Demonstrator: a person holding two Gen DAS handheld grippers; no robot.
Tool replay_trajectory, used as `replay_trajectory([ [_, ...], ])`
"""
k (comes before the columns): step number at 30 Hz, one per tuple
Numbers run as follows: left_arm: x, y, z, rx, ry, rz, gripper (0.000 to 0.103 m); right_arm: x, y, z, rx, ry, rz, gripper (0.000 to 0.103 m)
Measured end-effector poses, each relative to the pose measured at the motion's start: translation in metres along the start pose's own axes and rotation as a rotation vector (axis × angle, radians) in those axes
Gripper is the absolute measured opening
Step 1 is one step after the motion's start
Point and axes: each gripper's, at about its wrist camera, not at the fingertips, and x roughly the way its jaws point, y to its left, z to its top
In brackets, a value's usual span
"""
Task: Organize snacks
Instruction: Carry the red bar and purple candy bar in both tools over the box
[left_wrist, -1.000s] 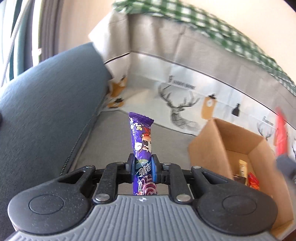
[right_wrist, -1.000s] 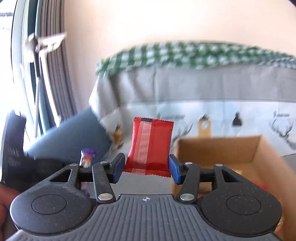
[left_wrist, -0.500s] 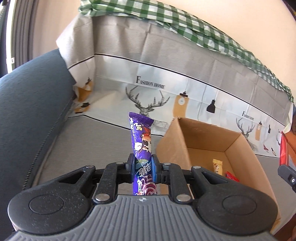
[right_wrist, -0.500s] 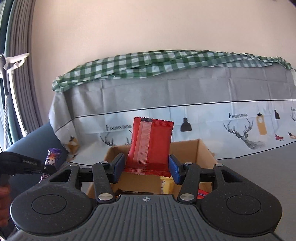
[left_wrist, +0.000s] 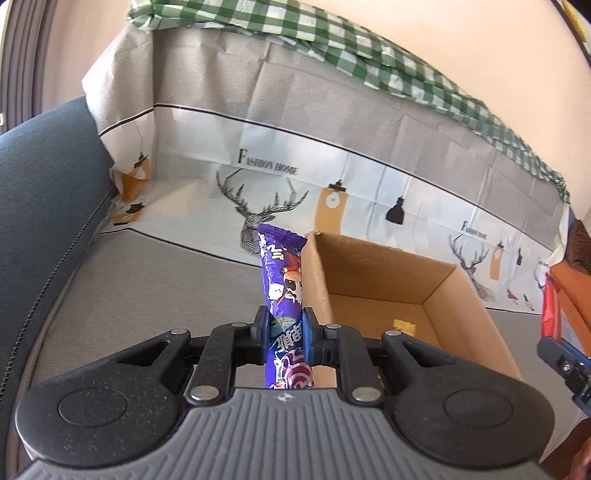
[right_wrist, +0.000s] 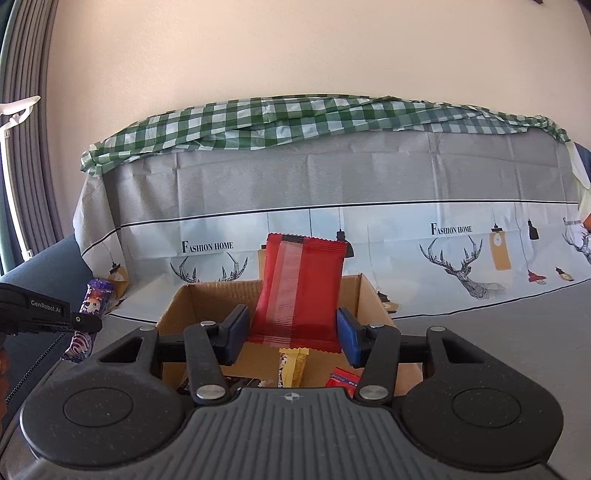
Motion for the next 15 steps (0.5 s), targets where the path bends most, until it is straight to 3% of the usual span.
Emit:
replay_trajectory([
  [15,-0.006,-0.058,-0.006,0.090,-0.122,-0.170,0.018,0.001,0.004,-0.001,-0.012,0.001,-0.022,0.053],
])
